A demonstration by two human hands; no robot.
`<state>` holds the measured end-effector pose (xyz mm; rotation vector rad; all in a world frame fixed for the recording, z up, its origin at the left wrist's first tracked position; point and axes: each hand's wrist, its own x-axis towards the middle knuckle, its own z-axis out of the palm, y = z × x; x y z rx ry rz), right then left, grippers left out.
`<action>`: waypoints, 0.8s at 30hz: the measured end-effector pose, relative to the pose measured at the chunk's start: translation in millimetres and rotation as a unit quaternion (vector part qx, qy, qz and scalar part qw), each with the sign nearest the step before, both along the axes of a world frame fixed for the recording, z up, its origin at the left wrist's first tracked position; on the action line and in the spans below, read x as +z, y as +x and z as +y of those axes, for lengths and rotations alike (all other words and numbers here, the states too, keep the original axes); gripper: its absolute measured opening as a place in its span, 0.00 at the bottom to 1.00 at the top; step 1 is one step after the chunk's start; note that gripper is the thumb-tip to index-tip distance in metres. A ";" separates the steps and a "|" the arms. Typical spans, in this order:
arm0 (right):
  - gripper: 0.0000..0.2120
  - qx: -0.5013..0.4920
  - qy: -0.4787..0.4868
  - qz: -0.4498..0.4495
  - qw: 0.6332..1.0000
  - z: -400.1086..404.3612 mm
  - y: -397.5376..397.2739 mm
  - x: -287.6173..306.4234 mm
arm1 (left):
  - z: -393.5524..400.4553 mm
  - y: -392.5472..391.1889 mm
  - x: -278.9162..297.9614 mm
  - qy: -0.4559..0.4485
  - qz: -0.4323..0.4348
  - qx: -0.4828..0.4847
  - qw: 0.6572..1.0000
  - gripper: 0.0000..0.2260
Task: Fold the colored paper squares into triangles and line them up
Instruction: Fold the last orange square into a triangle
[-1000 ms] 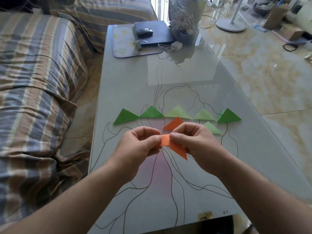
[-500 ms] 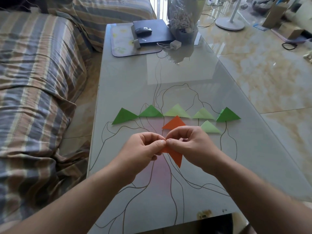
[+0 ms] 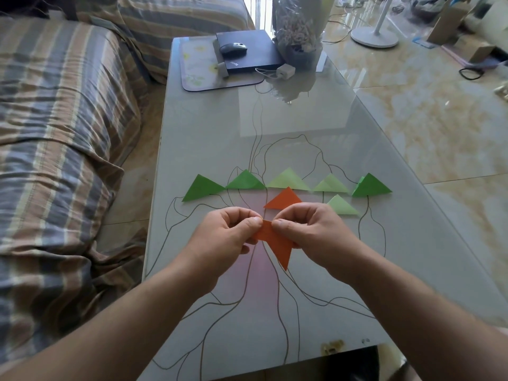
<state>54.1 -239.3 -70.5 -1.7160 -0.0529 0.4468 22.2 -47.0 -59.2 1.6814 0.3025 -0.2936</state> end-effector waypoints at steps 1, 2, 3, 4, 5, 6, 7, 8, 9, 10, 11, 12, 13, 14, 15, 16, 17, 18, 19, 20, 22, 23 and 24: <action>0.03 -0.007 0.000 0.004 1.000 0.0 0.0 0.8 | 0.0 0.1 0.0 -0.002 0.002 0.005 1.000 0.04; 0.03 -0.014 -0.001 0.008 1.000 -0.4 0.1 2.2 | 0.4 0.5 0.0 -0.004 0.003 0.011 1.000 0.04; 0.04 -0.018 -0.001 0.011 1.000 -0.9 0.3 3.9 | 1.2 1.2 0.2 -0.005 0.002 0.018 1.000 0.04; 0.04 -0.019 0.002 0.013 1.000 -1.5 0.9 5.4 | 2.4 2.0 0.5 -0.006 0.001 0.024 1.000 0.04; 0.05 -0.016 0.007 0.015 1.000 -2.3 1.0 6.6 | 3.2 2.5 0.9 -0.007 0.000 0.027 1.000 0.04; 0.05 -0.012 0.009 0.016 1.000 -2.5 1.4 7.9 | 3.9 3.1 1.4 -0.007 -0.002 0.029 1.000 0.04; 0.05 -0.009 0.009 0.018 1.000 -2.9 1.8 9.2 | 4.2 3.6 2.1 -0.008 -0.004 0.030 0.999 0.04; 0.06 -0.007 0.009 0.020 1.000 -3.1 2.3 10.7 | 4.4 4.2 2.5 -0.012 -0.004 0.033 0.999 0.04; 0.06 -0.007 0.008 0.024 1.000 -3.9 2.8 11.7 | 4.6 4.7 2.9 -0.021 -0.003 0.040 0.999 0.04; 0.07 -0.008 0.009 0.031 0.999 -4.7 3.4 12.5 | 5.2 5.4 3.2 -0.033 0.001 0.050 0.998 0.03; 0.07 -0.010 0.012 0.038 0.999 -5.7 3.8 12.7 | 5.9 6.1 3.4 -0.045 0.005 0.060 0.997 0.03; 0.07 -0.011 0.015 0.045 0.999 -6.6 4.2 12.9 | 6.8 6.9 3.6 -0.053 0.010 0.066 0.996 0.03; 0.07 -0.010 0.018 0.048 0.999 -7.4 4.2 12.9 | 7.4 7.5 3.8 -0.056 0.016 0.068 0.996 0.03; 0.07 -0.008 0.021 0.049 0.999 -7.8 4.1 13.1 | 7.9 7.9 3.9 -0.055 0.023 0.066 0.996 0.03; 0.07 -0.006 0.025 0.049 0.998 -8.1 4.1 13.5 | 8.1 8.5 3.8 -0.054 0.032 0.060 0.996 0.04; 0.07 -0.003 0.030 0.048 0.998 -8.3 3.7 14.4 | 8.2 8.7 3.8 -0.053 0.043 0.050 0.996 0.04; 0.07 0.002 0.033 0.047 0.998 -8.6 3.5 15.2 | 8.3 8.7 3.6 -0.051 0.052 0.037 0.997 0.04; 0.06 0.009 0.033 0.045 0.998 -8.7 3.2 16.1 | 8.5 7.9 3.6 -0.043 0.054 0.019 0.997 0.04; 0.06 0.016 0.030 0.042 0.999 -9.0 2.8 16.9 | 8.7 7.2 3.1 -0.023 0.046 -0.002 0.999 0.04; 0.05 0.022 0.026 0.038 0.999 -8.9 2.3 17.2 | 8.6 6.4 2.9 0.000 0.032 -0.022 0.999 0.03; 0.05 0.024 0.023 0.035 0.999 -7.8 0.9 16.5 | 7.1 4.5 2.5 0.024 0.002 -0.039 0.999 0.03; 0.05 0.020 0.025 0.038 0.999 -6.7 0.3 15.9 | 6.2 3.9 2.7 0.028 -0.006 -0.037 0.999 0.04; 0.05 0.014 0.028 0.039 0.999 -5.8 0.3 15.8 | 5.5 4.0 3.0 0.031 -0.008 -0.032 0.999 0.04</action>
